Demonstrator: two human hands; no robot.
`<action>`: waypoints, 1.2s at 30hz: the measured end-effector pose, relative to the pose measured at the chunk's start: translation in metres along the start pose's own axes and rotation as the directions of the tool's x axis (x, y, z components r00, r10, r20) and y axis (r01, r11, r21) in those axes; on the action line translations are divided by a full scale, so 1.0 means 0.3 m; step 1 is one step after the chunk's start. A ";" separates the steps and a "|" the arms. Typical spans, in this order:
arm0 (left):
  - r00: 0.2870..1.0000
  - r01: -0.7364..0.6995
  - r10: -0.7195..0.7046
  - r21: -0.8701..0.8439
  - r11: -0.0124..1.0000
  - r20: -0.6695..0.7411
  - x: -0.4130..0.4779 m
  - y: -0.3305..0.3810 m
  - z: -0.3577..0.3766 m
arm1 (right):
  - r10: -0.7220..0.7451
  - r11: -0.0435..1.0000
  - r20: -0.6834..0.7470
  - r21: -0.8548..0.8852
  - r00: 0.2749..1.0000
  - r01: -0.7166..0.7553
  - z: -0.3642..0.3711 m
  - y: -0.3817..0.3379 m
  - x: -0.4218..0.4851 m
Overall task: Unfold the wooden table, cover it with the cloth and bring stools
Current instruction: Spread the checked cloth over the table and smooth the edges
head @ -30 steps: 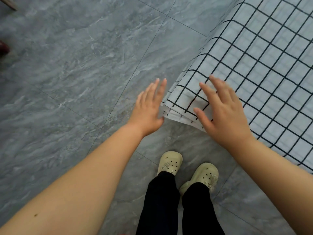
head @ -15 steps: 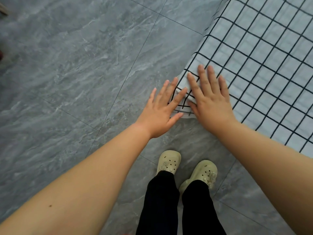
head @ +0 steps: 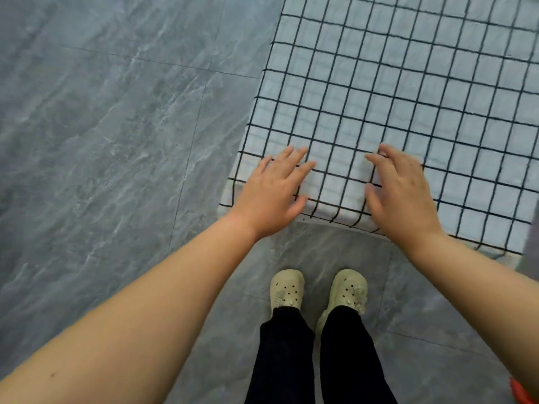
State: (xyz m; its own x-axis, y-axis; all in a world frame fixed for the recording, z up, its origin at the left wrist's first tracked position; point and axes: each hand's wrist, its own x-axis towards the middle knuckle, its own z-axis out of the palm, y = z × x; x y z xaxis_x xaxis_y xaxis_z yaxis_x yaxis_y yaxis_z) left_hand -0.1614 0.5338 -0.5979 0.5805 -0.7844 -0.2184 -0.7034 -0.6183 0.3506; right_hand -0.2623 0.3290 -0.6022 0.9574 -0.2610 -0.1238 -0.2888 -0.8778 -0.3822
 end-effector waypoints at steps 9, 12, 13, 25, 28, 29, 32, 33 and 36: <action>0.921 -0.290 0.243 0.117 0.950 0.305 0.247 0.417 0.119 | 0.378 0.926 -0.044 0.004 0.925 -0.378 -0.132 0.356 -0.277; 0.883 -0.378 0.301 0.164 0.911 0.360 0.281 0.521 0.166 | 0.444 0.896 -0.063 0.020 0.894 -0.444 -0.138 0.435 -0.364; 0.872 -0.413 0.330 0.180 0.893 0.363 0.289 0.552 0.182 | 0.469 0.883 -0.070 0.033 0.880 -0.468 -0.137 0.459 -0.389; 0.857 -0.497 0.389 0.343 0.797 0.339 0.317 0.651 0.288 | 0.636 0.704 0.132 0.305 0.760 -0.642 -0.092 0.547 -0.500; 0.863 -0.488 0.384 0.352 0.798 0.328 0.309 0.650 0.297 | 0.653 0.707 0.107 0.268 0.749 -0.654 -0.082 0.566 -0.479; 0.866 -0.483 0.378 0.354 0.801 0.327 0.306 0.651 0.300 | 0.649 0.712 0.113 0.259 0.752 -0.653 -0.080 0.575 -0.470; 0.872 -0.471 0.367 0.352 0.809 0.324 0.293 0.653 0.309 | 0.641 0.725 0.105 0.244 0.761 -0.644 -0.076 0.596 -0.454; 0.871 -0.474 0.369 0.354 0.806 0.326 0.289 0.653 0.313 | 0.639 0.731 0.091 0.237 0.764 -0.640 -0.070 0.601 -0.455; 0.866 -0.478 0.367 0.348 0.807 0.340 0.270 0.657 0.323 | 0.647 0.727 0.067 0.247 0.760 -0.641 -0.051 0.603 -0.487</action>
State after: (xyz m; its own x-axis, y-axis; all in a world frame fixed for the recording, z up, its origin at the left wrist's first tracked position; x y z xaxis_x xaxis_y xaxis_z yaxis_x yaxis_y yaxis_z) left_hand -0.2925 0.3436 -0.6346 0.1053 -0.9231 -0.3699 -0.9875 -0.1409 0.0707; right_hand -0.4542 0.2021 -0.6394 0.5399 -0.7391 -0.4028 -0.8256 -0.3718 -0.4244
